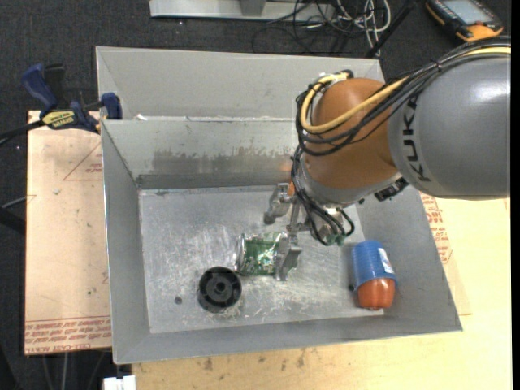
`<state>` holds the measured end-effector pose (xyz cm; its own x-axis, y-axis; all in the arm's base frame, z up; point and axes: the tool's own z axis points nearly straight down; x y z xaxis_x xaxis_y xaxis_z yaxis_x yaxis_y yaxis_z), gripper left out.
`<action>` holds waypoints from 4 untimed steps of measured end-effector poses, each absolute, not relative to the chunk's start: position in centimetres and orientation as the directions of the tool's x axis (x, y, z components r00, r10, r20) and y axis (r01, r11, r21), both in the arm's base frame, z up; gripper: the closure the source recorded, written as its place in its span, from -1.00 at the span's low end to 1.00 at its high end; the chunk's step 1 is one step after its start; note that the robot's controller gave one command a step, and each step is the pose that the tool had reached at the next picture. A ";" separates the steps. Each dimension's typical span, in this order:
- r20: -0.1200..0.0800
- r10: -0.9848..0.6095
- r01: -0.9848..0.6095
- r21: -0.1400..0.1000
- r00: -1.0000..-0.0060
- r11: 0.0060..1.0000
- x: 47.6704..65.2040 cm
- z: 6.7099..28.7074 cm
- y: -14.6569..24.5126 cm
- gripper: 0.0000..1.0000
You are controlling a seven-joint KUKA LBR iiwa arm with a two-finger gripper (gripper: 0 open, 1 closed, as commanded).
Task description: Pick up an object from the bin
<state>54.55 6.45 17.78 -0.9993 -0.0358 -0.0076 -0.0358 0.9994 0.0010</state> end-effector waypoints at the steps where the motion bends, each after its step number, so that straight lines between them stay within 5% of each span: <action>1: -0.013 -0.053 -0.053 0.002 -0.998 0.999 55.8 16.7 6.6 -1.00; 2: 0.011 -0.157 -0.157 0.001 -0.987 0.988 54.7 13.7 7.2 -1.00; 3: 0.005 -0.391 -0.391 0.000 -0.921 0.921 58.9 7.8 9.2 1.00; 4: 0.005 -0.391 -0.391 0.000 -0.920 0.920 58.9 7.8 9.2 1.00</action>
Offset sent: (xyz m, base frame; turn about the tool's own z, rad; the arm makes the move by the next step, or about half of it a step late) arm -0.0060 0.0313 0.0452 -0.3417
